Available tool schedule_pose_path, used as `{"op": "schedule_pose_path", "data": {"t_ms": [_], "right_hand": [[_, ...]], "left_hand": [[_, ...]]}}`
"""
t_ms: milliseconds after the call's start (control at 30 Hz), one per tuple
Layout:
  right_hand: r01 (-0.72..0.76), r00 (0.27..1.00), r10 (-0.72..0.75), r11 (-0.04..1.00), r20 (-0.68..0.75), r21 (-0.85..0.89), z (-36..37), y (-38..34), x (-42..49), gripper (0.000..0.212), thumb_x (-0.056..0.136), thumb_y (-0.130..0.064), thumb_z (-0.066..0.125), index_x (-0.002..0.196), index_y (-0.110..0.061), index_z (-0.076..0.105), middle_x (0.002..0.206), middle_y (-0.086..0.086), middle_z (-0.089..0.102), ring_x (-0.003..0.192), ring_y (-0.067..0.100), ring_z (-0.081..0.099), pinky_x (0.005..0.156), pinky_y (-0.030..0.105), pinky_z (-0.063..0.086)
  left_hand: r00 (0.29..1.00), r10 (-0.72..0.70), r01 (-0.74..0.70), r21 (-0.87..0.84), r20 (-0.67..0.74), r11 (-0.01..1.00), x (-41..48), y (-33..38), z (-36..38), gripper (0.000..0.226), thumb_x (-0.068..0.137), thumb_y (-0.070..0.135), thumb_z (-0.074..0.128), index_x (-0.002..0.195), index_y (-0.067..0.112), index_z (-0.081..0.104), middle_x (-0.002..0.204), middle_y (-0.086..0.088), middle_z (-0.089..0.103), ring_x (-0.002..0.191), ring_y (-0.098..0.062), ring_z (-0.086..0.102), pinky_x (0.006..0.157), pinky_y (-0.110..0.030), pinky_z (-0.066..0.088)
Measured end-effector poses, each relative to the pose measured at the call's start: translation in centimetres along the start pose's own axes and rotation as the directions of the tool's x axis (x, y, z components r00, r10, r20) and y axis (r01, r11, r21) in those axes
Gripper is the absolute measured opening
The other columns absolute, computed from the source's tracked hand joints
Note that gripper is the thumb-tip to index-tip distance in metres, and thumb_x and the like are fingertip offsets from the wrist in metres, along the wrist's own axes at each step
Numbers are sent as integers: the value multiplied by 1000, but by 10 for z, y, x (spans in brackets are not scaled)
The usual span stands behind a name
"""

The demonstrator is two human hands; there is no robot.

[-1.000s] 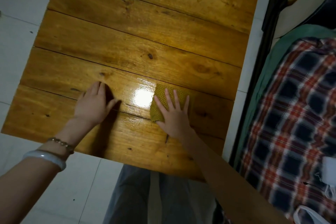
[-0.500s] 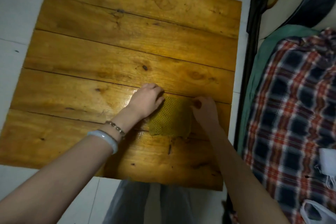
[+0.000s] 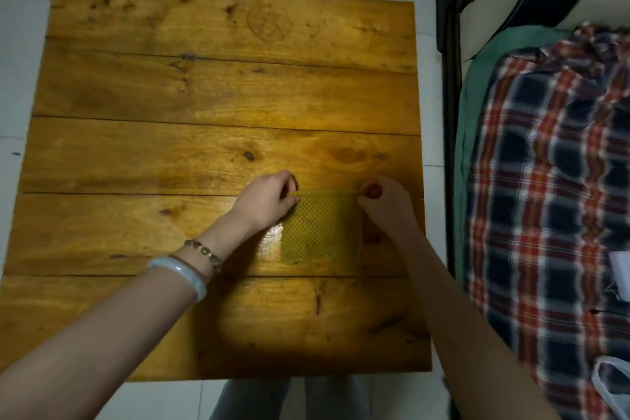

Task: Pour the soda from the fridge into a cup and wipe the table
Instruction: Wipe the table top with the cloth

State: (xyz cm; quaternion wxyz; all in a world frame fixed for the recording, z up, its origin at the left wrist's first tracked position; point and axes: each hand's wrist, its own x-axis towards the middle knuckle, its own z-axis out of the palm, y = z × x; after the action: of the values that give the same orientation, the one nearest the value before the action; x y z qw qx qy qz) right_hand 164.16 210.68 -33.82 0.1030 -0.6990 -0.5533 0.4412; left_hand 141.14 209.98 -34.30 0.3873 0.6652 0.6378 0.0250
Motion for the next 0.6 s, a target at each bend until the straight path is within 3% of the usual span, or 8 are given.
{"op": "schedule_pose_path", "data": {"t_ms": [133,233,300,433,600], "right_hand": [[6,998,0,997,-71,75,-28,0,37,14,78,-12,69,91,-16,64,92,0,64,88,12,58,73,20,45],[-19,993,33,992,-113,127,-53,-3,71,18,75,-13,71,93,-16,68,91,4,68,91,18,63,88,34,50],[-42,991,62,985,-117,169,-71,-6,96,18,74,-16,73,92,-19,69,90,2,69,91,18,64,91,38,49],[-44,988,77,971,-134,234,-99,-15,144,19,75,-15,73,94,-14,69,91,6,70,85,17,65,88,35,52],[-27,976,99,938,-192,346,-122,-35,194,19,76,-10,71,96,-9,69,86,6,69,81,18,65,84,34,54]], "left_hand": [[988,-131,105,-255,-86,961,36,17,-6,13,82,21,70,84,21,58,86,1,65,81,-19,60,74,-32,48],[969,-231,169,-438,-92,883,71,41,-15,13,82,13,71,83,19,59,75,3,57,63,-11,52,61,-26,41],[965,-247,165,-526,-89,834,97,55,-24,19,82,7,70,76,20,58,67,3,51,62,-10,48,68,-26,41],[956,-257,154,-508,-140,848,150,76,-43,20,82,7,70,75,23,59,70,4,55,74,-15,53,76,-29,44],[938,-224,95,-427,-263,899,202,95,-64,13,81,8,70,83,18,61,82,1,63,77,-12,58,72,-21,44]]}}
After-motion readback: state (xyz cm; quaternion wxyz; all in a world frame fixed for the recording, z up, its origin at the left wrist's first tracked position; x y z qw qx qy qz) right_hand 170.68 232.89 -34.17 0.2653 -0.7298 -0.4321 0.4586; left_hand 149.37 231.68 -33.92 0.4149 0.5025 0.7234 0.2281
